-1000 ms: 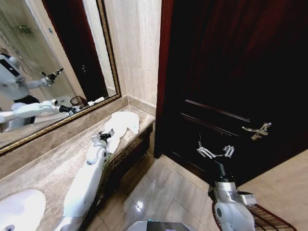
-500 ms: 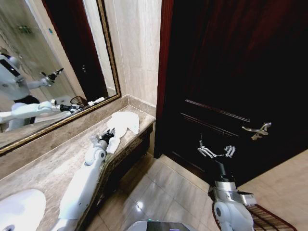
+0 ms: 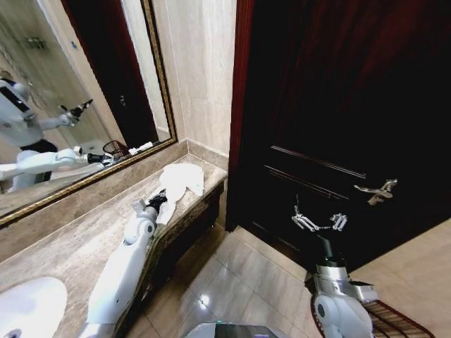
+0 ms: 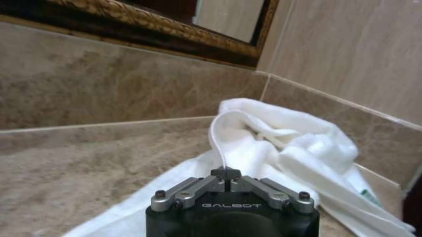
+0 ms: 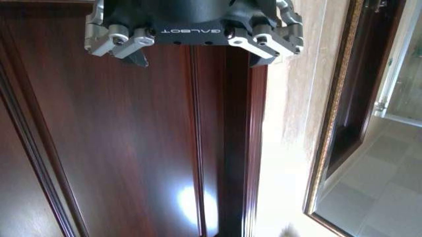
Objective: Discard the used towel into the hamper.
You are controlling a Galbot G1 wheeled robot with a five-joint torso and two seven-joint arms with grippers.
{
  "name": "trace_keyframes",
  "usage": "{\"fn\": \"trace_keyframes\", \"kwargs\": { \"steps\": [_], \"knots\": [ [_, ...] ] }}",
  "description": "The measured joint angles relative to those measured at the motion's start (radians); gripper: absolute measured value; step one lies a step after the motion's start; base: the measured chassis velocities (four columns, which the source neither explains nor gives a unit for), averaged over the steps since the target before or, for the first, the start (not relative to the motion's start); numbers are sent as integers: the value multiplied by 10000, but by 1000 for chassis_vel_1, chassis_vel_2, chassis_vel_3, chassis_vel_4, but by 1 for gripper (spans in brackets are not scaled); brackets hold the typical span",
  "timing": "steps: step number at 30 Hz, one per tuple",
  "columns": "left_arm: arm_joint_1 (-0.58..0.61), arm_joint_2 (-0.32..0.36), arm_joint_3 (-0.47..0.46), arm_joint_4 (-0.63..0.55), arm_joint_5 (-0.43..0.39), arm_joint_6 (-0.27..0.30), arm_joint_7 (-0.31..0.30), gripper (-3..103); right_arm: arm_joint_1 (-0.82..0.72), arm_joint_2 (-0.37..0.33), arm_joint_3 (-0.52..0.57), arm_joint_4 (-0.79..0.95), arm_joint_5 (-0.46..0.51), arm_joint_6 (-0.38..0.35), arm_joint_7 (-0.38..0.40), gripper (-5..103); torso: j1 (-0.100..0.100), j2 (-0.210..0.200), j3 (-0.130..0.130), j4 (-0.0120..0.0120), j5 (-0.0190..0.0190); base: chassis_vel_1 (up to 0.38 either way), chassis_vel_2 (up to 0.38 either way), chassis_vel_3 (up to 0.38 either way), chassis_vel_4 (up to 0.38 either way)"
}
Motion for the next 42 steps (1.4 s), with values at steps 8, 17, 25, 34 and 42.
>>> {"fn": "trace_keyframes", "kwargs": {
  "steps": [8,17,25,34,42],
  "knots": [
    [56,-36,-29,-14,213,-206,7,0,-24,6,-24,-26,0,39,1,100,0,0,0,-1,0,0,0,0,0],
    [71,34,-24,131,504,40,-140,1,-79,-17,12,40,0,49,55,100,0,0,0,-1,0,0,0,0,0],
    [96,185,-38,-41,375,796,-127,33,-101,9,17,111,-35,84,65,100,0,0,0,-1,0,0,0,0,0],
    [-247,481,201,269,239,854,-86,66,-92,-26,14,66,-31,82,58,100,0,0,0,-1,0,0,0,0,0],
    [-676,760,627,885,32,1061,523,92,-93,-57,52,53,-22,69,65,100,0,0,0,-1,1,0,0,0,0]
  ]
}}
